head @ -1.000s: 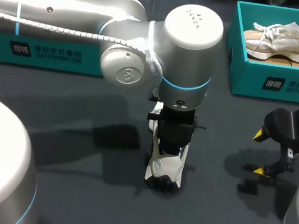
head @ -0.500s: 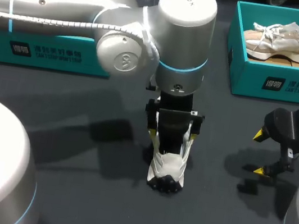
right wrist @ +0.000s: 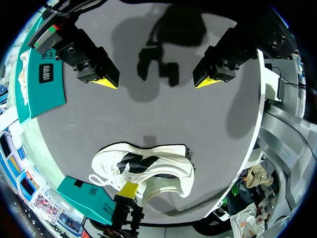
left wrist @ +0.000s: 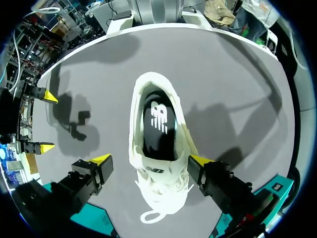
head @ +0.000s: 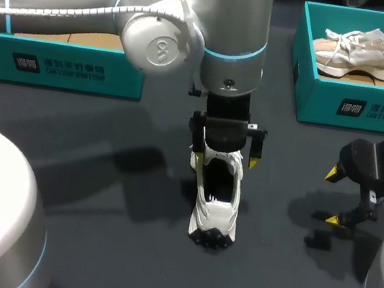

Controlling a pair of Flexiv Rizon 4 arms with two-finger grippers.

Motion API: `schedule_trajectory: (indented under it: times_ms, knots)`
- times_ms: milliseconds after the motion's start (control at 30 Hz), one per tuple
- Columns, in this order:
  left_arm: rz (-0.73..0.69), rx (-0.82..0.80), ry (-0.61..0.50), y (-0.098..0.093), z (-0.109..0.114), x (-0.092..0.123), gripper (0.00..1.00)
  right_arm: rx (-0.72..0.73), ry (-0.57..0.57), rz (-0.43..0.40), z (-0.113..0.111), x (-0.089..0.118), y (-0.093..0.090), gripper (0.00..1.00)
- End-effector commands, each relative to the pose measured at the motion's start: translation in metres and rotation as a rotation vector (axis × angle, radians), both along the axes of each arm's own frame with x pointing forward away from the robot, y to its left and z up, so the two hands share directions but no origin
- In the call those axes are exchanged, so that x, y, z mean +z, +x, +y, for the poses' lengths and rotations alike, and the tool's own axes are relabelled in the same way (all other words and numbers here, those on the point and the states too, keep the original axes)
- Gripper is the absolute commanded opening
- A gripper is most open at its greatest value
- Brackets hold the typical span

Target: Take the shoe out of the shoebox, open the shoe tongue, remove and reinsert the insole, then place the shoe into the shoebox

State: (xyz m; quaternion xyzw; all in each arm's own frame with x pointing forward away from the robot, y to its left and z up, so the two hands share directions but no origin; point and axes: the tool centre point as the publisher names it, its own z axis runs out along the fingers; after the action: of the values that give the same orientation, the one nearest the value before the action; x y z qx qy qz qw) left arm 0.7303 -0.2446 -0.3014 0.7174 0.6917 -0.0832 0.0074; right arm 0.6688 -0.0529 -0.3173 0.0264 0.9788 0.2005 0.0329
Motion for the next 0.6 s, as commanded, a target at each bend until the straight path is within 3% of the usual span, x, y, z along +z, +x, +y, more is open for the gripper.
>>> schedule_trajectory:
  times_ms: [33, 167, 267, 367, 500, 600]
  knots:
    - [0.010, -0.004, -0.003, 0.008, 0.008, 0.015, 1.00, -0.002, -0.003, -0.002, 0.000, 0.000, -0.001, 1.00]
    - [-0.021, 0.012, -0.003, 0.018, 0.010, 0.026, 0.95, -0.002, -0.003, -0.002, 0.000, 0.000, -0.001, 1.00]
    - [-0.014, 0.029, 0.001, 0.029, 0.009, 0.031, 0.67, -0.002, -0.003, -0.002, 0.000, 0.000, -0.001, 1.00]
    - [0.003, 0.049, 0.014, 0.040, 0.008, 0.032, 0.49, -0.002, -0.003, -0.002, 0.000, 0.000, -0.001, 1.00]
    - [0.031, 0.065, 0.038, 0.049, 0.008, 0.031, 0.46, -0.002, -0.003, -0.002, 0.000, 0.000, -0.001, 1.00]
    - [0.045, 0.065, 0.043, 0.044, 0.008, 0.027, 0.39, -0.002, -0.003, -0.002, 0.000, 0.000, -0.001, 1.00]
